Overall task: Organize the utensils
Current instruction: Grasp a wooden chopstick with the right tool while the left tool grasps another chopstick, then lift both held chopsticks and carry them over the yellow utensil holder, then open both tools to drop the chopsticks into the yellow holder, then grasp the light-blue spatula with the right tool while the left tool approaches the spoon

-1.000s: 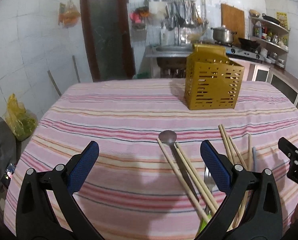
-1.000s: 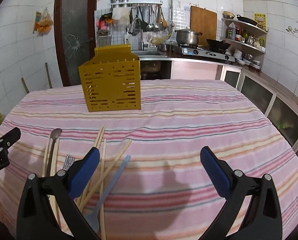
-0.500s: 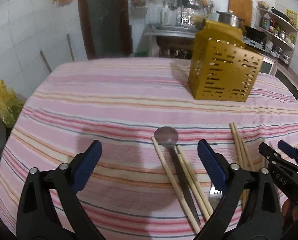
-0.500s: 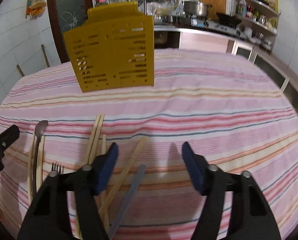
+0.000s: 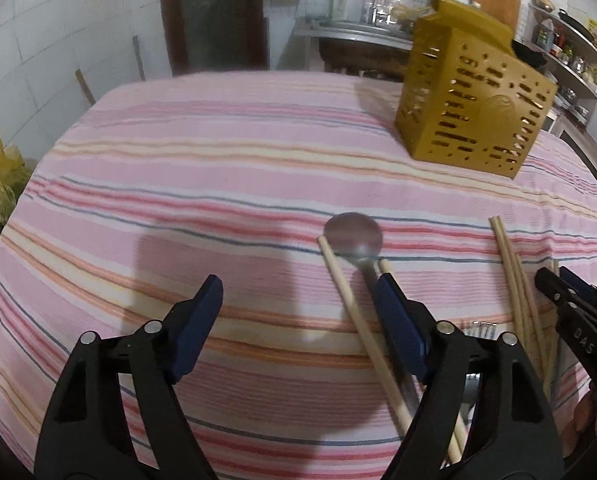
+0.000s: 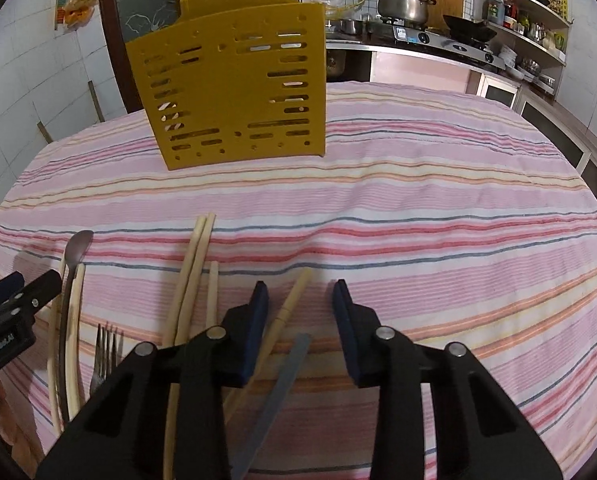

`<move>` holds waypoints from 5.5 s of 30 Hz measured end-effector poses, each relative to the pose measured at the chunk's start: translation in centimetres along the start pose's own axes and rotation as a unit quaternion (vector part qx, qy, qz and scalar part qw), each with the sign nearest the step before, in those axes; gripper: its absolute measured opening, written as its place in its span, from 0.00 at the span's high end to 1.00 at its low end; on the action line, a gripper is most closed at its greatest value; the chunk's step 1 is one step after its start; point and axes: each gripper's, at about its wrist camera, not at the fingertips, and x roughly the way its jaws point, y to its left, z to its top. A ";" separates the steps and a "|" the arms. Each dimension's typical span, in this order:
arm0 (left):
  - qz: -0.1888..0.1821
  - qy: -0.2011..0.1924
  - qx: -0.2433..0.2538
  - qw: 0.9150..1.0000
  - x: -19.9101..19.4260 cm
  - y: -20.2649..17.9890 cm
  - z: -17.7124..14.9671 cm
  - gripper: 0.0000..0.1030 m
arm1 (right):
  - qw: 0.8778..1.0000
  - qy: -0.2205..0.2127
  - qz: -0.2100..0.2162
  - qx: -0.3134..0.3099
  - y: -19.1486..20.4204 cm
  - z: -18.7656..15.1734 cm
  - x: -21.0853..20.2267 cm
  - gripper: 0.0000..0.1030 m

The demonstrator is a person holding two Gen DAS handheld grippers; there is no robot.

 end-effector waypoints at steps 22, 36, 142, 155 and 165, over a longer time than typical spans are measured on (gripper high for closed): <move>0.005 0.052 0.045 0.998 1.3 -1.8 0.8 0.71 | 1.000 0.021 -0.006 -0.005 0.3 0.8 0.2 0.67; -0.045 0.083 0.002 0.995 1.4 -0.5 2.0 0.96 | 0.998 0.037 0.010 0.052 -0.8 2.4 -0.5 0.89; 0.001 -0.236 -0.007 0.972 -14.6 0.3 6.2 0.05 | 0.985 -0.172 -0.024 0.003 -4.9 6.7 -11.5 0.25; 0.010 -0.159 -0.007 0.987 -9.8 1.1 1.5 0.05 | 0.993 -0.118 -0.021 -0.014 -2.8 0.1 -8.0 0.24; 0.024 -0.119 -0.002 0.993 -5.3 0.8 0.3 0.05 | 0.996 -0.090 -0.027 -0.011 -3.3 -0.8 -5.4 0.24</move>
